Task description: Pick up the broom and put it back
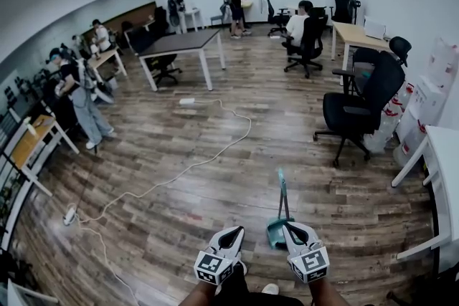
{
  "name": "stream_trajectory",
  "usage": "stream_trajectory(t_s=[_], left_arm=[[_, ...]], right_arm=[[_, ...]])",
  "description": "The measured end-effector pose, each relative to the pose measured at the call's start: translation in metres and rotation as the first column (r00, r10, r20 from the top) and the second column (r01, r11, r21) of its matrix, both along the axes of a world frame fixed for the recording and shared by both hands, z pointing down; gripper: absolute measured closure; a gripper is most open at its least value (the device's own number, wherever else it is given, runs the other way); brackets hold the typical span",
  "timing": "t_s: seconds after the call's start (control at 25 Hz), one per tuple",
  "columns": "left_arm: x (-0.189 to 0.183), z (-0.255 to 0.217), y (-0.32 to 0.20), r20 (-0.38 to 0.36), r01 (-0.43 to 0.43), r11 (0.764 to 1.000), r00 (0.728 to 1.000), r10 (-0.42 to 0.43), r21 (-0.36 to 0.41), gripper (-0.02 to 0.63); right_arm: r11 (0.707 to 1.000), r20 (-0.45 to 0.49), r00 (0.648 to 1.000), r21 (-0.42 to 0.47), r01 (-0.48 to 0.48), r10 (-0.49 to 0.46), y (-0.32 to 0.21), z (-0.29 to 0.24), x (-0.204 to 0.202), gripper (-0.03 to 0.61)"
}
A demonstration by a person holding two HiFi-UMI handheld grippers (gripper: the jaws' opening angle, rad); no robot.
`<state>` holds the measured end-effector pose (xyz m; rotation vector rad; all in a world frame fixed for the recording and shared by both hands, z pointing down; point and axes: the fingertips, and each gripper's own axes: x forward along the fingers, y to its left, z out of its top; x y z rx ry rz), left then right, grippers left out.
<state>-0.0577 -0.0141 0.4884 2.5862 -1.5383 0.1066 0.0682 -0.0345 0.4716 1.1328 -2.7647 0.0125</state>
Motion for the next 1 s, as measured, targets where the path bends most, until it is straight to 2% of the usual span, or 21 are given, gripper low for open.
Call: stream_trajectory(t_s=[0.28, 0.44, 0.68, 1.0], left_arm=[[-0.005, -0.012, -0.030, 0.001, -0.025, 0.999, 1.000, 0.025, 0.031, 0.595], [-0.010, -0.013, -0.048, -0.002, -0.036, 0.999, 0.999, 0.037, 0.020, 0.595], [-0.018, -0.006, -0.072, -0.036, -0.072, 0.997, 0.997, 0.073, 0.025, 0.595], [-0.016, 0.013, -0.099, -0.048, -0.125, 0.992, 0.991, 0.124, -0.007, 0.595]], right_arm=[[0.996, -0.077, 0.997, 0.076, 0.036, -0.030, -0.019, -0.010, -0.019, 0.575], [0.998, -0.087, 0.996, 0.064, 0.017, -0.011, -0.039, -0.011, -0.025, 0.575], [0.998, -0.041, 0.998, 0.036, -0.047, 0.049, -0.068, 0.004, -0.024, 0.575], [0.995, -0.091, 0.991, -0.026, -0.100, 0.097, -0.092, 0.033, -0.020, 0.575]])
